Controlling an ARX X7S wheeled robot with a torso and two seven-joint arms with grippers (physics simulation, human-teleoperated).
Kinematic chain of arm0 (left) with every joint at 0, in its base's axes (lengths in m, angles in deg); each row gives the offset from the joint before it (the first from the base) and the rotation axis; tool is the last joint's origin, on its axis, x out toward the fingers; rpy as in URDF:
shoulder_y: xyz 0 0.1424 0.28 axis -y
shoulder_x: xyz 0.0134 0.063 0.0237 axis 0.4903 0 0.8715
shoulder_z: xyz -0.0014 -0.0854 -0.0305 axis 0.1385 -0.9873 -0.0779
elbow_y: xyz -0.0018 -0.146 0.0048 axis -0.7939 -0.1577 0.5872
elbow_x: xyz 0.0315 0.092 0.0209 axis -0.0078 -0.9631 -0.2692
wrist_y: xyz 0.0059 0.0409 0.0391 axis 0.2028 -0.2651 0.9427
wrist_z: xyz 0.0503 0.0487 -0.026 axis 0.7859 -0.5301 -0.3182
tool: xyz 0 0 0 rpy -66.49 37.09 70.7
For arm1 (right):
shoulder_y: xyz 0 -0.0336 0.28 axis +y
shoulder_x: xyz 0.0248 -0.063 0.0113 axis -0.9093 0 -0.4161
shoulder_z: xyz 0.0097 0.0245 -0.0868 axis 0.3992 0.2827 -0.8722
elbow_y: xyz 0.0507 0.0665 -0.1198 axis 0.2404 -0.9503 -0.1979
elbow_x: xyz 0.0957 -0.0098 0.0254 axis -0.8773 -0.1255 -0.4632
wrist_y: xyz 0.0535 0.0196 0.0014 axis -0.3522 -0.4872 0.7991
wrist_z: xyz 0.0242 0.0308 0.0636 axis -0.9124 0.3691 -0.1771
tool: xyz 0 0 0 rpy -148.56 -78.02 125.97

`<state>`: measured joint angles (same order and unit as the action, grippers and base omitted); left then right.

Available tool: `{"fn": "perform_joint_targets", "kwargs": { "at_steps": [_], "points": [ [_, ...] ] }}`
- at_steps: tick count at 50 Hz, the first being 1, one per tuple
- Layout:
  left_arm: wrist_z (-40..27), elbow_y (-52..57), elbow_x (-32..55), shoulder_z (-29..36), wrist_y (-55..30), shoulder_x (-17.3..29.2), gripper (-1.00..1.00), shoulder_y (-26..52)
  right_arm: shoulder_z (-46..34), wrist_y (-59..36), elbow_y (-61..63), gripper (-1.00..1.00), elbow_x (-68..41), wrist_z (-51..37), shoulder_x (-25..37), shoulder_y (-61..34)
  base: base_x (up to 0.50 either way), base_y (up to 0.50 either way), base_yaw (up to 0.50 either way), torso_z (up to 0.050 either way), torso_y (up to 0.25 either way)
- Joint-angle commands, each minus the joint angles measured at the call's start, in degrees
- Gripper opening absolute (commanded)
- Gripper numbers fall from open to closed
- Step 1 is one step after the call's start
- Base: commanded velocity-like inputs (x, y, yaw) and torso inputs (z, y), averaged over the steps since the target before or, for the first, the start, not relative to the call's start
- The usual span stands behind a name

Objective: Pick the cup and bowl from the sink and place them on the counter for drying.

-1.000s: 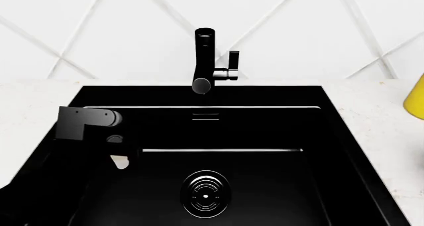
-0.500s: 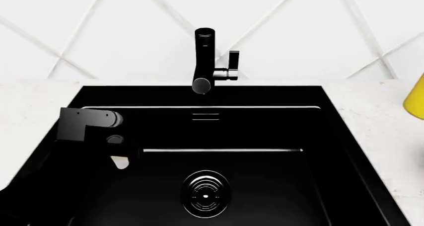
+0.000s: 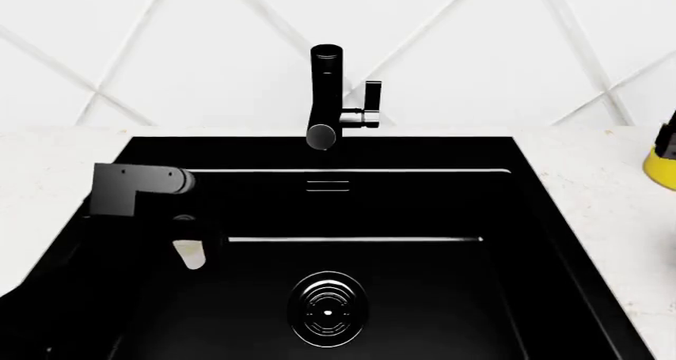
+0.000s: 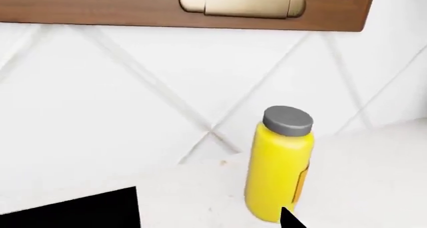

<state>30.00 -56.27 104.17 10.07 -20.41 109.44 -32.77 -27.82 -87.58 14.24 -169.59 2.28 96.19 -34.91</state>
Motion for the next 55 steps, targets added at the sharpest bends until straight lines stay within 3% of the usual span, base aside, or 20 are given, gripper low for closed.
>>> {"fn": "perform_joint_targets", "kwargs": {
  "at_steps": [1,5,14,29,55],
  "points": [
    [-0.33,-0.3,-0.93,0.72,0.79,0.1,1.0,0.45,-1.0,3.27,6.54,1.0,4.57,3.52,-2.86,3.43,0.0,0.0,0.0,0.0,0.0],
    [-0.75,-0.41,-1.42,0.99,0.7,0.4,1.0,0.34,-2.16,1.91,9.57,1.0,10.54,4.97,-4.18,2.82,0.0,0.0,0.0,0.0,0.0],
    [-1.55,-3.3,-3.14,2.82,2.3,-1.67,1.0,0.42,-2.79,1.2,11.3,1.0,7.55,4.59,-8.27,2.48,0.0,0.0,0.0,0.0,0.0],
    [0.03,-16.53,-8.65,5.55,12.35,-6.42,1.0,2.48,-4.02,-1.12,11.52,1.0,8.94,4.96,-12.28,0.77,0.0,0.0,0.0,0.0,0.0],
    [-2.3,-31.68,-16.23,7.23,24.08,-9.17,1.0,2.35,-4.28,-0.62,11.57,1.0,9.91,5.37,-14.17,1.22,0.0,0.0,0.0,0.0,0.0]
  ]
}}
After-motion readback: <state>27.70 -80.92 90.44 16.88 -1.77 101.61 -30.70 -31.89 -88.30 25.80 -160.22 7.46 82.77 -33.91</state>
